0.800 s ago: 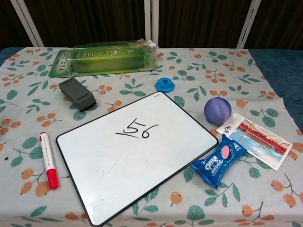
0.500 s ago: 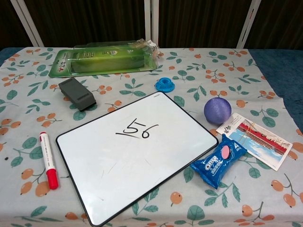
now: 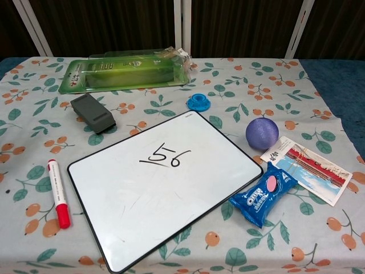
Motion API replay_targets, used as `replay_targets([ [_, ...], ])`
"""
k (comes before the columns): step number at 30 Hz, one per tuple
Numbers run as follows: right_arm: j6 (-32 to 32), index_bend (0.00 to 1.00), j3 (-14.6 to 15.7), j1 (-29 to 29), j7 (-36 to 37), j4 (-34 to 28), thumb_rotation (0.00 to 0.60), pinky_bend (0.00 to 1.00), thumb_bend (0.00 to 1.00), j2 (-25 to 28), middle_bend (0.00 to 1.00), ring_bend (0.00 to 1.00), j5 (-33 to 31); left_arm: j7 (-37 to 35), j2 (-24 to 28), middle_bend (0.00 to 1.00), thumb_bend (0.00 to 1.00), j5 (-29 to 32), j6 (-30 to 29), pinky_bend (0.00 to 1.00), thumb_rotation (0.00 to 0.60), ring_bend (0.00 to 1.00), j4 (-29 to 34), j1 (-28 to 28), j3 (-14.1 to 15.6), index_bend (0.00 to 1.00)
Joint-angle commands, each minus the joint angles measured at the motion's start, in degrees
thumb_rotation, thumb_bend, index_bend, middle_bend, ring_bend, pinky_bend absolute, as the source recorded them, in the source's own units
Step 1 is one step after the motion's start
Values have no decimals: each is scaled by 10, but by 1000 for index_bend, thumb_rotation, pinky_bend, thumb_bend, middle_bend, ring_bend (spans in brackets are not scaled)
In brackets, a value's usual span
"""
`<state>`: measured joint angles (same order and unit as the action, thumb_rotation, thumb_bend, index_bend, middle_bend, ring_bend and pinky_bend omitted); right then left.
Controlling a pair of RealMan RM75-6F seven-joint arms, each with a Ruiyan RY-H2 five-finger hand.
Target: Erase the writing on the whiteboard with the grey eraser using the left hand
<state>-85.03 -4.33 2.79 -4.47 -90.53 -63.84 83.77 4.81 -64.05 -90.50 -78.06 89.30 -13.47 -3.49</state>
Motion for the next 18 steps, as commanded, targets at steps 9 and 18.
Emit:
replay_targets([
  [9,-13,0,-2,-8,-16,-15,600,0,197,4,0,0,-7,-92,-69,65,73,-48,241,179,600,61,-155,-226,-23,101],
  [18,-13,0,-4,-13,-12,-11,600,0,198,6,0,0,-21,-157,-157,93,119,-98,254,184,600,61,-283,-281,23,122],
])
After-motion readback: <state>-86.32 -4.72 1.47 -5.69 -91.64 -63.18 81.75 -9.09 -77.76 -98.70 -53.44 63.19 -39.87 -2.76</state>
